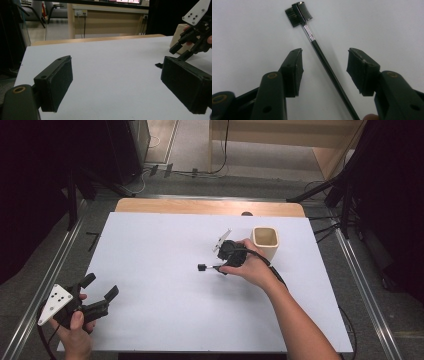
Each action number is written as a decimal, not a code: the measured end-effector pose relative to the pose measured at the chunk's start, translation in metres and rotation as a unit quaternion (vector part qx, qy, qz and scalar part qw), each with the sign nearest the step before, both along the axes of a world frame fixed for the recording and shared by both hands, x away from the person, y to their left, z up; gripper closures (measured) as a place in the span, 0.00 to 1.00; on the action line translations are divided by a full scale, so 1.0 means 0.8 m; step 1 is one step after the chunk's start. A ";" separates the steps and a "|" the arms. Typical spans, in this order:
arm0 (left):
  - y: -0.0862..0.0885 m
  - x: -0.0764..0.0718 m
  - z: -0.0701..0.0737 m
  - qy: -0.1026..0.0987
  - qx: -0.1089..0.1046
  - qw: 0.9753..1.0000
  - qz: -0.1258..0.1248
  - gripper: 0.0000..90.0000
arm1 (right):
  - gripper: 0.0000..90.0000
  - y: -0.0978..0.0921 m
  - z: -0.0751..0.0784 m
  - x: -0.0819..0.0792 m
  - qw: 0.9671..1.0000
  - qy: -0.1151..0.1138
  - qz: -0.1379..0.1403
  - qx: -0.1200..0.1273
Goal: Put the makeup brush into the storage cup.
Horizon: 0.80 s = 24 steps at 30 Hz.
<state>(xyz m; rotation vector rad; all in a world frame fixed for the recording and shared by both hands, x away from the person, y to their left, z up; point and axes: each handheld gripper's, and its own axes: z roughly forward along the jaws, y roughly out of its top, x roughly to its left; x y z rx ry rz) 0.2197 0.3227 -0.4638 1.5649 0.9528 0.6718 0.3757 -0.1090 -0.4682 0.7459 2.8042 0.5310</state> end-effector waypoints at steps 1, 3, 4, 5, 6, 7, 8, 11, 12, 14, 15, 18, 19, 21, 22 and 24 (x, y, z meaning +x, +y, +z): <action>0.000 0.000 0.000 0.000 0.001 1.000 0.000 0.12 | 0.61 0.003 -0.003 0.001 1.000 -0.001 0.009 -0.009; 0.000 0.000 0.000 0.000 0.001 1.000 0.001 0.12 | 0.61 0.004 -0.004 0.000 1.000 0.001 0.008 -0.015; 0.000 0.000 0.000 0.000 0.001 1.000 0.001 0.12 | 0.64 0.006 -0.006 0.002 1.000 -0.004 0.009 -0.023; 0.000 0.000 0.000 0.000 0.002 1.000 0.001 0.12 | 0.66 0.006 -0.005 0.002 1.000 0.000 0.009 -0.026; 0.000 0.000 0.000 0.000 0.002 1.000 0.001 0.12 | 0.66 0.006 -0.005 0.002 1.000 0.000 0.009 -0.026; 0.000 0.000 0.000 0.000 0.002 1.000 0.000 0.12 | 0.67 0.007 -0.005 0.003 1.000 0.002 0.008 -0.025; 0.000 0.000 0.000 0.000 0.002 1.000 0.000 0.12 | 0.68 0.008 -0.005 0.004 1.000 0.002 0.010 -0.025; 0.000 0.000 0.000 0.000 0.002 1.000 0.000 0.12 | 0.72 0.012 -0.008 0.006 0.999 0.004 0.022 -0.039; 0.000 0.000 0.000 0.000 0.003 1.000 0.001 0.12 | 0.72 0.012 -0.008 0.006 0.999 0.004 0.022 -0.039; 0.000 0.000 0.000 0.000 0.003 1.000 0.001 0.12 | 0.74 0.014 -0.009 0.006 0.999 0.009 0.024 -0.044; -0.001 0.000 0.000 0.000 0.003 1.000 0.001 0.12 | 0.75 0.015 -0.010 0.006 0.999 0.009 0.025 -0.044; -0.001 0.000 0.000 0.000 0.003 1.000 0.001 0.12 | 0.76 0.017 -0.012 0.008 0.998 0.016 0.027 -0.049; -0.001 0.000 0.000 0.000 0.003 1.000 0.001 0.12 | 0.76 0.018 -0.013 0.010 0.998 0.016 0.033 -0.051; -0.001 0.000 0.000 0.001 0.004 1.000 0.001 0.12 | 0.76 0.019 -0.013 0.011 0.998 0.019 0.032 -0.048; -0.001 0.000 0.000 0.001 0.003 1.000 0.000 0.12 | 0.76 0.019 -0.013 0.011 0.998 0.021 0.030 -0.046; -0.002 0.000 0.000 0.000 0.003 1.000 0.000 0.12 | 0.81 0.018 -0.013 0.014 0.998 0.029 0.033 -0.043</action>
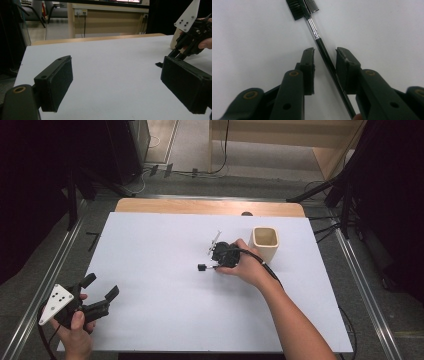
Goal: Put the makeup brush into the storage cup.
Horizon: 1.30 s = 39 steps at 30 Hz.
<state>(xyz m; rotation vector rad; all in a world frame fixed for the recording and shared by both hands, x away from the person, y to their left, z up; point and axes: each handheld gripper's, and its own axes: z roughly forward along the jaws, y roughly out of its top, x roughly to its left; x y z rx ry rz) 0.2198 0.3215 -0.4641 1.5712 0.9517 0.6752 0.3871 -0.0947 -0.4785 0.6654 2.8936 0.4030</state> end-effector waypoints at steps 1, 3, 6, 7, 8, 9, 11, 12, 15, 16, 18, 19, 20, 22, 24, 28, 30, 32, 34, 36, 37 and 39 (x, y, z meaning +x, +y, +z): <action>0.000 0.000 0.000 0.000 0.000 1.000 0.000 0.12 | 0.83 0.000 0.000 0.001 1.000 0.007 -0.002 0.002; 0.000 0.000 0.000 0.000 0.000 1.000 0.000 0.12 | 0.89 0.000 0.000 0.001 1.000 0.018 0.002 0.000; -0.001 0.000 0.000 0.001 0.002 1.000 0.000 0.12 | 0.93 0.003 0.001 0.002 1.000 0.025 0.004 -0.006; -0.001 0.000 0.000 0.001 0.001 1.000 -0.001 0.12 | 0.93 0.003 0.001 0.002 1.000 0.025 0.004 -0.006; -0.001 0.000 0.000 0.001 0.002 1.000 0.000 0.12 | 0.95 0.003 0.001 0.003 1.000 0.029 0.005 -0.006; -0.001 0.000 0.000 0.001 0.002 1.000 -0.001 0.12 | 0.96 0.003 0.001 0.003 0.999 0.036 0.001 -0.008; -0.001 0.000 0.000 0.001 0.001 1.000 0.000 0.12 | 0.97 0.004 0.001 0.004 0.999 0.044 -0.009 -0.007; -0.001 0.000 0.000 0.001 0.001 1.000 0.000 0.12 | 0.97 0.005 0.002 0.004 0.999 0.047 -0.016 -0.007; -0.001 0.000 0.000 0.001 0.001 1.000 0.000 0.12 | 0.97 0.008 0.002 0.005 0.998 0.050 -0.026 -0.015; -0.001 0.000 0.000 0.001 0.001 1.000 0.000 0.12 | 0.97 0.010 0.002 0.004 0.998 0.050 -0.030 -0.019; -0.001 0.000 0.000 0.002 0.002 1.000 -0.001 0.12 | 0.97 0.012 0.003 0.005 0.998 0.052 -0.034 -0.025; -0.001 0.000 0.000 0.002 0.001 1.000 -0.001 0.13 | 0.97 0.013 0.003 0.006 0.997 0.059 -0.041 -0.025; -0.001 0.000 0.000 0.002 0.001 1.000 -0.001 0.13 | 0.97 0.013 0.003 0.007 0.997 0.060 -0.041 -0.028; -0.001 0.000 0.000 0.002 0.001 1.000 0.000 0.13 | 0.97 0.016 0.004 0.007 0.997 0.059 -0.039 -0.035; -0.001 0.000 0.000 0.002 0.001 1.000 0.000 0.13 | 0.97 0.022 0.005 0.004 0.997 0.049 -0.039 -0.054; -0.001 0.000 0.000 0.002 0.001 1.000 0.000 0.13 | 0.97 0.023 0.005 0.001 0.997 0.042 -0.042 -0.055; -0.001 0.000 0.001 0.002 0.001 1.000 0.000 0.13 | 0.97 0.019 0.004 0.000 0.997 0.039 -0.043 -0.046; -0.001 0.000 0.000 0.002 0.001 1.000 0.000 0.13 | 0.97 0.014 0.004 -0.001 0.998 0.039 -0.051 -0.029; -0.001 0.001 0.000 0.003 0.001 1.000 0.001 0.13 | 0.97 0.009 0.003 -0.002 0.998 0.038 -0.054 -0.011; -0.001 0.001 0.000 0.004 0.002 1.000 0.000 0.13 | 0.97 0.002 0.006 -0.004 0.997 0.032 -0.066 0.006; -0.001 0.001 0.000 0.003 0.003 1.000 0.000 0.13 | 0.97 0.002 0.006 -0.004 0.997 0.032 -0.066 0.006; -0.002 0.001 0.000 0.003 0.003 1.000 0.000 0.13 | 0.97 -0.004 0.009 -0.005 0.997 0.029 -0.068 0.023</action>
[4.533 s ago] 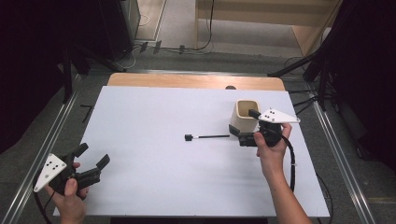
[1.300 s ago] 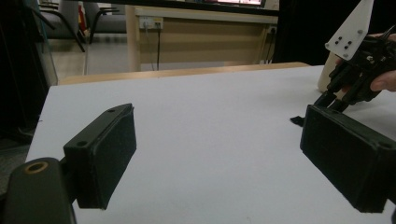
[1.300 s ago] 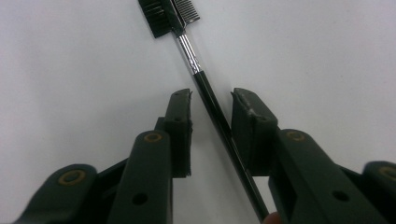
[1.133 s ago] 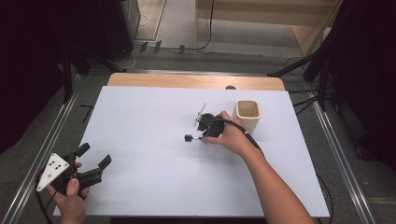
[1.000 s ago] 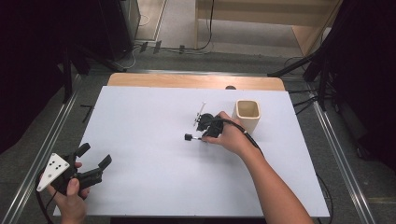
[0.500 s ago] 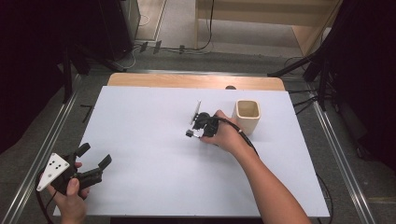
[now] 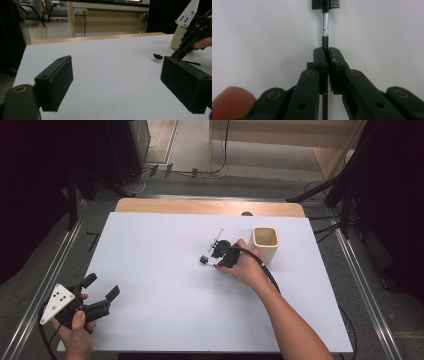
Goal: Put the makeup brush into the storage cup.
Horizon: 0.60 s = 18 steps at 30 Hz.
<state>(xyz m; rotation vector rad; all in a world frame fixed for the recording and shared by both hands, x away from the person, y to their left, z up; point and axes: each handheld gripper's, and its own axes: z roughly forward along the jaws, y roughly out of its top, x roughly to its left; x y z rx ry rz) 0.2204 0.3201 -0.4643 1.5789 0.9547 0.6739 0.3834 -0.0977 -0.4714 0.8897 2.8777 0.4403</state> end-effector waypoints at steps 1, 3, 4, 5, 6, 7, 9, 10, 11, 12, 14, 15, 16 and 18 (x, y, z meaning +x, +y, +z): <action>0.000 0.000 0.000 0.000 0.000 1.000 0.000 0.13 | 0.97 -0.002 0.002 -0.001 1.000 -0.006 -0.004 0.007; 0.000 0.000 0.000 0.000 0.001 1.000 0.000 0.13 | 0.97 -0.007 0.007 -0.002 1.000 -0.013 -0.010 0.024; 0.000 0.000 0.000 0.000 0.000 1.000 0.000 0.13 | 0.97 -0.010 0.010 -0.003 0.999 -0.018 -0.014 0.032; 0.000 0.000 0.000 0.000 0.001 1.000 0.000 0.13 | 0.97 -0.012 0.012 -0.003 0.999 -0.025 -0.019 0.041; 0.000 0.000 0.000 -0.001 0.001 1.000 0.000 0.13 | 0.97 -0.015 0.015 -0.004 0.998 -0.031 -0.022 0.053; 0.000 0.000 0.000 -0.001 0.001 1.000 0.000 0.13 | 0.97 -0.020 0.021 -0.004 0.996 -0.039 -0.030 0.073; 0.000 0.000 0.000 -0.001 0.000 1.000 0.000 0.13 | 0.97 -0.022 0.023 -0.005 0.995 -0.044 -0.033 0.080; 0.000 -0.001 0.000 -0.001 0.000 1.000 0.000 0.13 | 0.97 -0.023 0.025 -0.005 0.994 -0.050 -0.033 0.087; 0.000 -0.001 0.000 -0.001 -0.001 1.000 0.001 0.13 | 0.97 -0.024 0.028 -0.006 0.994 -0.056 -0.037 0.091; 0.001 -0.001 0.001 -0.001 -0.001 1.000 0.001 0.13 | 0.97 -0.026 0.030 -0.006 0.992 -0.064 -0.036 0.098; 0.001 -0.001 0.001 -0.002 -0.001 1.000 0.001 0.13 | 0.97 -0.031 0.036 -0.008 0.989 -0.080 -0.046 0.117; 0.001 -0.001 0.000 -0.002 -0.001 1.000 0.001 0.13 | 0.97 -0.031 0.036 -0.008 0.989 -0.080 -0.046 0.117; 0.001 -0.001 0.000 -0.002 -0.001 1.000 0.000 0.13 | 0.97 -0.033 0.038 -0.008 0.988 -0.085 -0.048 0.124; 0.001 0.000 0.000 -0.002 0.000 1.000 0.000 0.13 | 0.97 -0.038 0.044 -0.011 0.983 -0.105 -0.056 0.139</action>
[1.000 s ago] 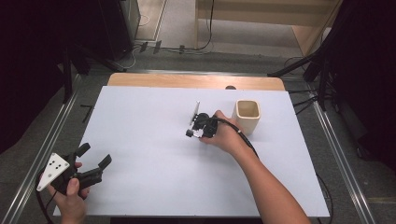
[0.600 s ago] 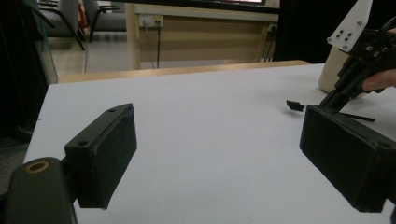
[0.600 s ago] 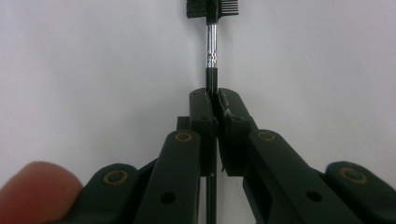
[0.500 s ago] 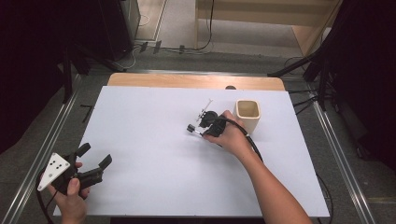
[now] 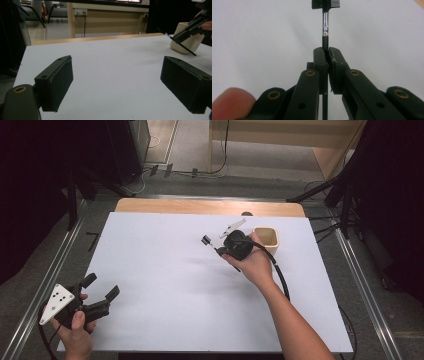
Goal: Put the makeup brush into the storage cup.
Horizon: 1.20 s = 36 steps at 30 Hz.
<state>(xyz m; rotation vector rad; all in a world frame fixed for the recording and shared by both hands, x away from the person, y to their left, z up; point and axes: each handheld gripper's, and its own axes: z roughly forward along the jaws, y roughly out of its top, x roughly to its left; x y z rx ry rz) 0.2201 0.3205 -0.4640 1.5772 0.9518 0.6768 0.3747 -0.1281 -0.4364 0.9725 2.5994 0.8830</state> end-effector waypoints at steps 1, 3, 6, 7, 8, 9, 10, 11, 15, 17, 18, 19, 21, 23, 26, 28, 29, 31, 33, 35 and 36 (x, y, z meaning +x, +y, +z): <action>0.000 0.000 0.000 0.000 0.000 1.000 0.000 0.13 | 0.97 0.000 0.000 0.000 1.000 0.000 0.000 0.000; 0.000 0.000 0.000 0.000 0.001 1.000 -0.001 0.13 | 0.97 -0.005 0.003 -0.002 1.000 -0.012 -0.013 0.014; -0.001 0.000 0.000 0.000 0.001 1.000 0.000 0.13 | 0.97 -0.013 0.005 -0.004 0.999 -0.025 -0.023 0.035; -0.001 0.000 0.000 0.000 0.001 1.000 -0.001 0.13 | 0.97 -0.017 0.006 -0.004 0.998 -0.031 -0.027 0.046; -0.001 0.000 0.000 0.000 0.001 1.000 -0.001 0.13 | 0.97 -0.020 0.007 -0.005 0.997 -0.034 -0.033 0.055; -0.001 0.000 0.000 0.001 0.002 1.000 -0.001 0.13 | 0.97 -0.024 0.008 -0.005 0.996 -0.038 -0.039 0.065; -0.001 0.000 0.000 0.001 0.001 1.000 -0.001 0.13 | 0.97 -0.027 0.009 -0.006 0.996 -0.042 -0.043 0.073; -0.001 0.000 0.000 0.001 0.001 1.000 -0.001 0.13 | 0.97 -0.030 0.010 -0.006 0.995 -0.046 -0.045 0.079; -0.001 0.001 -0.001 0.001 0.001 1.000 0.000 0.13 | 0.97 -0.040 0.016 -0.008 0.990 -0.069 -0.054 0.110; -0.001 0.001 0.000 0.001 0.001 1.000 0.000 0.13 | 0.97 -0.042 0.019 -0.010 0.988 -0.078 -0.057 0.117; -0.001 0.000 0.000 0.001 0.001 1.000 0.000 0.13 | 0.97 -0.043 0.020 -0.011 0.987 -0.083 -0.060 0.122; -0.001 0.000 0.000 0.001 0.001 1.000 0.000 0.13 | 0.97 -0.044 0.022 -0.012 0.985 -0.089 -0.064 0.130; -0.001 0.000 0.000 0.000 0.001 1.000 0.000 0.13 | 0.97 -0.047 0.024 -0.012 0.983 -0.094 -0.066 0.144; 0.000 0.000 0.000 0.000 0.001 1.000 0.000 0.13 | 0.97 -0.050 0.025 -0.013 0.980 -0.100 -0.073 0.154; 0.000 0.000 0.000 0.001 0.000 1.000 0.001 0.13 | 0.97 -0.054 0.027 -0.015 0.976 -0.112 -0.077 0.168; 0.000 0.000 0.000 0.001 0.000 1.000 0.001 0.13 | 0.97 -0.057 0.029 -0.017 0.972 -0.130 -0.078 0.177; 0.000 0.000 0.000 0.000 0.001 1.000 0.001 0.13 | 0.97 -0.059 0.030 -0.018 0.970 -0.139 -0.078 0.183; 0.000 0.000 0.000 0.000 0.001 1.000 0.000 0.13 | 0.97 -0.061 0.033 -0.021 0.967 -0.152 -0.080 0.190; -0.001 0.000 0.000 0.001 0.001 1.000 0.000 0.13 | 0.97 -0.064 0.036 -0.023 0.964 -0.160 -0.082 0.193; -0.001 0.000 0.000 0.001 0.001 1.000 0.000 0.13 | 0.97 -0.067 0.038 -0.023 0.962 -0.166 -0.083 0.199; -0.001 0.000 0.000 0.001 0.002 1.000 0.000 0.13 | 0.97 -0.068 0.039 -0.023 0.962 -0.166 -0.083 0.201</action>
